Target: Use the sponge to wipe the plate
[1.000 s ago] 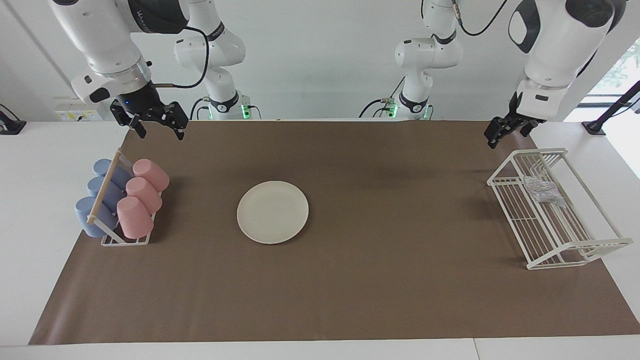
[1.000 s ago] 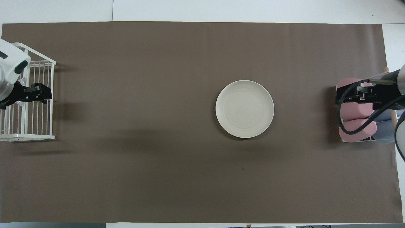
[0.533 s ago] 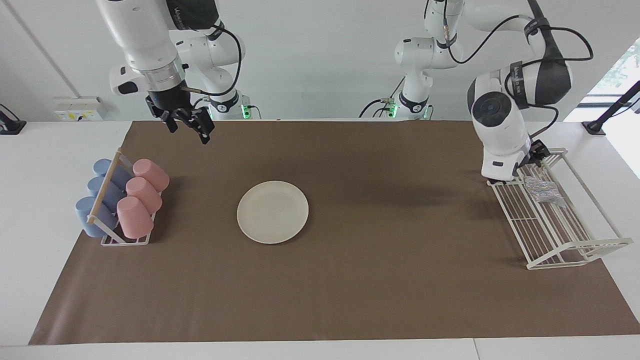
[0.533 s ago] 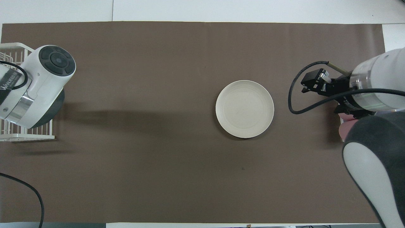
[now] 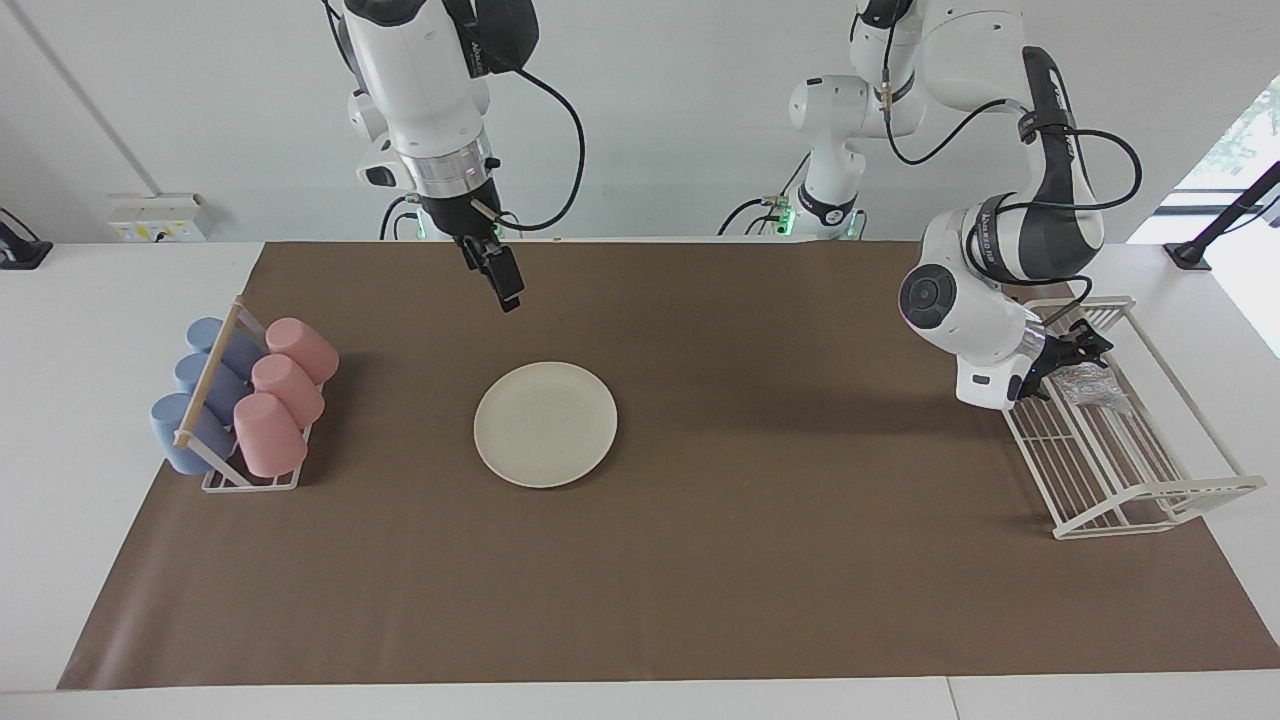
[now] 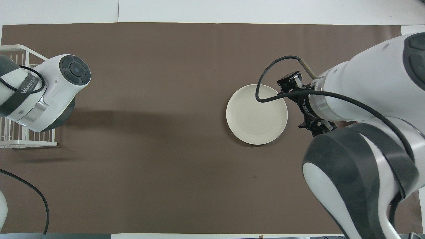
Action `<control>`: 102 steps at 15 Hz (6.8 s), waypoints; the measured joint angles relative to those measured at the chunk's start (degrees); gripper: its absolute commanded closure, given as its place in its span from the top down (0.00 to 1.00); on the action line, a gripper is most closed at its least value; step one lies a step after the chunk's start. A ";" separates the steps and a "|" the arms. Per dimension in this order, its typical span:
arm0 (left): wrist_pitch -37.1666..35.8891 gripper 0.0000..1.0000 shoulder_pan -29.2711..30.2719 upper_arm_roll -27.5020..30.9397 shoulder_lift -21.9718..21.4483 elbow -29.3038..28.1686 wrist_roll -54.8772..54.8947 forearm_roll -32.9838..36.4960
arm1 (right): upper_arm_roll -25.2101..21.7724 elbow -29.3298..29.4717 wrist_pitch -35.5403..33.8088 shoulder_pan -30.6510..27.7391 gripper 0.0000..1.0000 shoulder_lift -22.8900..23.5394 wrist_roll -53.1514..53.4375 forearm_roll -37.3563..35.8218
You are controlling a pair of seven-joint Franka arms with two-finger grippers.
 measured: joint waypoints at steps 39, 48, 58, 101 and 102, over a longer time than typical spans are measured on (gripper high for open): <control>-7.46 0.00 9.11 0.86 -15.58 -4.78 28.76 -121.85 | 0.05 26.55 1.03 16.65 1.00 21.78 37.43 7.25; -7.65 0.00 2.75 0.70 -15.49 -14.34 47.66 -132.78 | 0.07 18.41 13.60 18.75 1.00 20.06 38.88 13.19; -7.75 0.00 1.15 0.77 -15.49 -15.38 49.68 -133.87 | -0.04 10.69 18.36 19.22 1.00 16.75 38.88 13.19; -3.17 1.00 6.09 2.50 -15.56 -11.13 50.98 -94.71 | -0.97 -28.49 48.34 0.07 0.00 13.96 -21.30 12.97; -3.09 1.00 6.09 2.49 -15.56 -11.13 50.98 -94.61 | -1.00 -28.51 48.42 -2.39 0.00 14.07 -25.35 12.97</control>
